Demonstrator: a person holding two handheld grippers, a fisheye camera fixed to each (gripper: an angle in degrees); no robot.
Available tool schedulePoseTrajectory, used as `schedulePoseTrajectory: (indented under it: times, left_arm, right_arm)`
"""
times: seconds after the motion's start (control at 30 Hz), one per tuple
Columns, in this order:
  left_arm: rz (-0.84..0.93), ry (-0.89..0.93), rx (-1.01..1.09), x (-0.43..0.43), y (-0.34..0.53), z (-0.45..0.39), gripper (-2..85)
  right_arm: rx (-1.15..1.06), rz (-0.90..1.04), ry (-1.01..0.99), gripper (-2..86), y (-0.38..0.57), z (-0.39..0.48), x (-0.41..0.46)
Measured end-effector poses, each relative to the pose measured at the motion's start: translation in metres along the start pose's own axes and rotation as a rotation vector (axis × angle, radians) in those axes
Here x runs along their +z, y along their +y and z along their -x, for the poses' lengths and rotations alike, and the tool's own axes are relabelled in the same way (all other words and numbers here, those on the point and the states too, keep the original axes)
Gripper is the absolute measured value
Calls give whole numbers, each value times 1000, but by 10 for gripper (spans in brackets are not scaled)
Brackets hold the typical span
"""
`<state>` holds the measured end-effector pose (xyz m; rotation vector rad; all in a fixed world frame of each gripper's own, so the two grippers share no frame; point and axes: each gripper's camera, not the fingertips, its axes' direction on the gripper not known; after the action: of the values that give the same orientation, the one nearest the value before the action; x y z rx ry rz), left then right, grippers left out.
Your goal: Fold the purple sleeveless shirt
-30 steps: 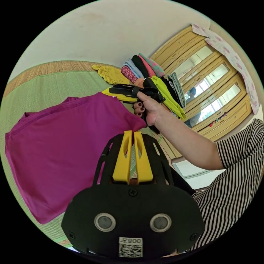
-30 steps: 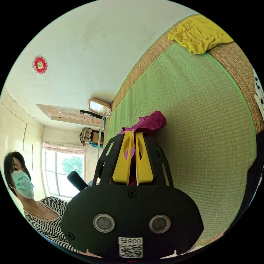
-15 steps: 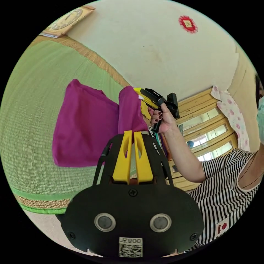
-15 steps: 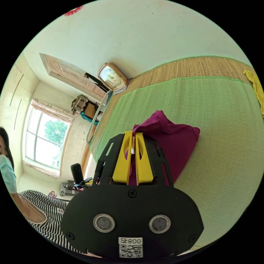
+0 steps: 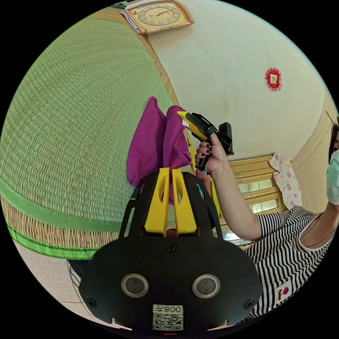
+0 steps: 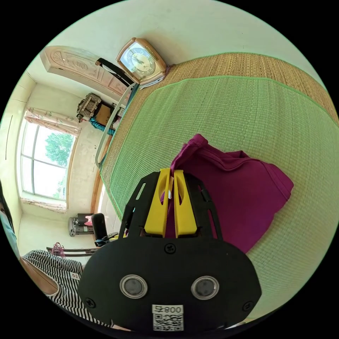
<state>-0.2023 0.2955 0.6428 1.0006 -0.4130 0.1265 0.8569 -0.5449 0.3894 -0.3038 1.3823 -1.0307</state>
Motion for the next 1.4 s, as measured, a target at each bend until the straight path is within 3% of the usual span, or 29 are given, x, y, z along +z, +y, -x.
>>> schedulePoseTrajectory:
  times: [0.4, 0.77, 0.93, 1.2, 1.4]
  left_arm:
    - [4, 31, -116, -53, -8, 51, 11]
    - [62, 42, -145, -76, -7, 67, 15]
    - [65, 25, -103, -87, -1, 61, 21]
    - [33, -140, -19, -105, 4, 47, 57]
    - [81, -247, 38, -83, -12, 43, 54]
  right_arm:
    - [-6, 100, 69, 24, -28, 57, 76]
    - [-137, 122, 141, 59, -28, 122, 88]
    - [-218, 170, 237, 68, 21, 148, 79]
    - [-294, 303, 375, 83, 151, 177, 79]
    - [-398, 326, 517, 87, 190, 198, 98]
